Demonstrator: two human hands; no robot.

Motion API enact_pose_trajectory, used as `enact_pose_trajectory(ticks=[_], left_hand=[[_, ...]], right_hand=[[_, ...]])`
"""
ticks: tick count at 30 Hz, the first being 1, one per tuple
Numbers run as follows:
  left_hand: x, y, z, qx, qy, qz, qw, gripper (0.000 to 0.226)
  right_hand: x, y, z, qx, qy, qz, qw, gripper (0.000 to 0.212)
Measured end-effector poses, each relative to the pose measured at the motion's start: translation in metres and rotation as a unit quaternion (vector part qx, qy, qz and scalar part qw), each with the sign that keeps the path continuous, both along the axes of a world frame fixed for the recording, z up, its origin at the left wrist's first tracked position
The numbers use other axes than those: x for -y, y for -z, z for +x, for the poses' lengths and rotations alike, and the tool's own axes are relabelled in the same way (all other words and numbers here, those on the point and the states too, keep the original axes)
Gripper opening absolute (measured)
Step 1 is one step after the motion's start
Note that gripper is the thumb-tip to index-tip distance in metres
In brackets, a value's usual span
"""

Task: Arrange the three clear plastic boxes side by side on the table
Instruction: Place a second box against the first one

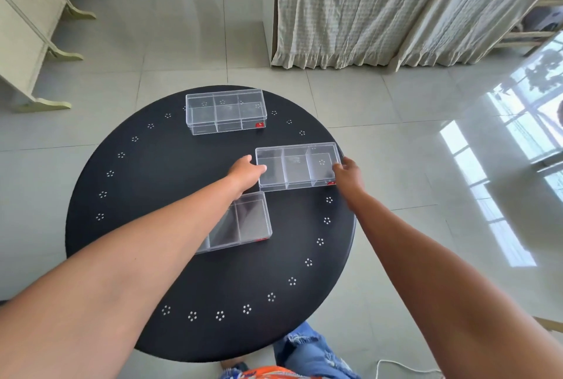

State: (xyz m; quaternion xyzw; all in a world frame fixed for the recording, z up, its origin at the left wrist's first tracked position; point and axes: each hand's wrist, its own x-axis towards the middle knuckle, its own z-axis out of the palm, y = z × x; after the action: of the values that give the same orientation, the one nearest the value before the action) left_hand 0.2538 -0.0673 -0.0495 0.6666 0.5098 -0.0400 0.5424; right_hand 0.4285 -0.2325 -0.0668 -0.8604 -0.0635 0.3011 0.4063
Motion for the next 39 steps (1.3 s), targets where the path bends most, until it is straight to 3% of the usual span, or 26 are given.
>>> enact_pose_trajectory(ticks=[7, 15, 20, 23, 26, 29, 36, 39], left_hand=[[0.003, 0.001, 0.007, 0.053, -0.030, -0.006, 0.998, 0.031], [-0.014, -0.009, -0.022, 0.074, -0.111, 0.022, 0.991, 0.036], [-0.037, -0.012, -0.062, 0.069, -0.165, 0.034, 0.983, 0.042], [-0.047, -0.012, -0.089, 0.065, -0.182, 0.041, 0.980, 0.034], [-0.052, -0.009, -0.112, 0.063, -0.191, 0.048, 0.978, 0.033], [-0.054, -0.006, -0.130, 0.047, -0.190, 0.051, 0.979, 0.025], [-0.053, 0.003, -0.149, 0.100, -0.213, 0.008, 0.972, 0.035], [-0.052, 0.005, -0.152, 0.091, -0.219, 0.009, 0.971, 0.032]], right_hand=[[-0.008, 0.006, 0.001, -0.033, 0.021, 0.033, 0.999, 0.051], [-0.034, -0.003, -0.022, -0.030, -0.011, 0.054, 0.998, 0.031], [-0.064, -0.012, -0.055, -0.048, -0.076, 0.071, 0.993, 0.031], [-0.078, -0.012, -0.077, -0.073, -0.098, 0.071, 0.990, 0.022], [-0.085, -0.009, -0.095, -0.105, -0.104, 0.073, 0.986, 0.035], [-0.090, -0.006, -0.107, -0.132, -0.101, 0.076, 0.983, 0.032], [-0.096, -0.006, -0.118, -0.159, -0.105, 0.085, 0.978, 0.031], [-0.095, -0.006, -0.121, -0.171, -0.122, 0.087, 0.974, 0.052]])
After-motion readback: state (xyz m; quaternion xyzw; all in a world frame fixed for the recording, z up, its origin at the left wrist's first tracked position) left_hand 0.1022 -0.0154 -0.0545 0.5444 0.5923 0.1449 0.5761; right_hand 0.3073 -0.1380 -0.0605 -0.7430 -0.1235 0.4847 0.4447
